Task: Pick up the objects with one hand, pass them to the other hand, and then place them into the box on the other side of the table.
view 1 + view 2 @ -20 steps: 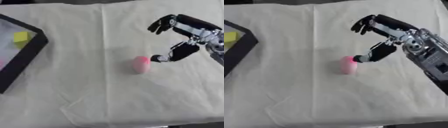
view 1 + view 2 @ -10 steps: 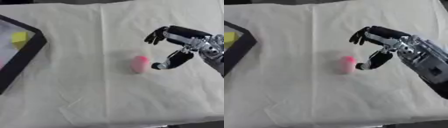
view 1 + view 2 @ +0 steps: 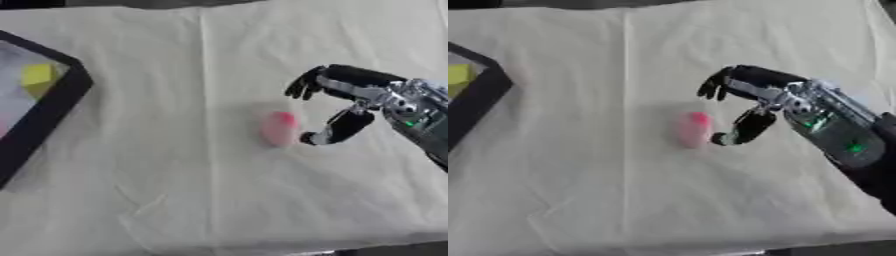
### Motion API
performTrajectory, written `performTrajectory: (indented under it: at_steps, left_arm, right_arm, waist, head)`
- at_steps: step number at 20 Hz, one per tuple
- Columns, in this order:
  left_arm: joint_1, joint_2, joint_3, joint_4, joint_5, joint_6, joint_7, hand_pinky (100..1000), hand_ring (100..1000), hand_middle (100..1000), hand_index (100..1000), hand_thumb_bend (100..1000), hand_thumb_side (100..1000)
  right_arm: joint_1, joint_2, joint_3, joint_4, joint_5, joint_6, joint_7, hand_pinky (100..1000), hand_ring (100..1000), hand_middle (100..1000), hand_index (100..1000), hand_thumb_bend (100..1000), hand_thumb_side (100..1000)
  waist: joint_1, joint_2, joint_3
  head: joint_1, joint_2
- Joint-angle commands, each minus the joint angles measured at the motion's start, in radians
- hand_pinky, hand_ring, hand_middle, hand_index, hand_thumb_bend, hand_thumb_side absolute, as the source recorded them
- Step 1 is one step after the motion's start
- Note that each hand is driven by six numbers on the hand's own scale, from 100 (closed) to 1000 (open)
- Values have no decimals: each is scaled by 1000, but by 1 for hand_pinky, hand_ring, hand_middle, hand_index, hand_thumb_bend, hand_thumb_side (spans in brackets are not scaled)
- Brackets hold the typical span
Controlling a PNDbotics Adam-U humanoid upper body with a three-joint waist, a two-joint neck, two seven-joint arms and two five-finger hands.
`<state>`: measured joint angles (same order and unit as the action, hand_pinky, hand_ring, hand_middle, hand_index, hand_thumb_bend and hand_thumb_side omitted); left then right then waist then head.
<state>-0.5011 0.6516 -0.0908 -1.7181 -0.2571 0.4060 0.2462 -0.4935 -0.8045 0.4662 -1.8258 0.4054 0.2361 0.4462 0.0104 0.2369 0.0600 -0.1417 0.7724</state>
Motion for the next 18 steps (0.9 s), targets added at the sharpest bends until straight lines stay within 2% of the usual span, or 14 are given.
performTrajectory:
  at_steps: [1,13,18]
  left_arm:
    - [-10,17,5,-13,-7,-1,-3,776,736,731,784,389,560]
    - [-8,11,5,-16,-4,-3,-1,776,735,730,782,387,563]
    - [-6,9,4,-16,-4,-5,-4,776,736,734,781,382,566]
  right_arm:
    - [-16,2,3,17,16,-11,1,821,733,706,805,506,111]
    - [-19,43,29,84,51,-29,2,815,714,685,787,494,100]
    - [-21,57,35,104,60,-23,-7,800,672,624,741,519,100]
  waist:
    - [5,3,2]
    - [7,5,8]
    - [9,7,12]
  head:
    - [-3,-2]
    - [-7,-2]
    - [-10,-2]
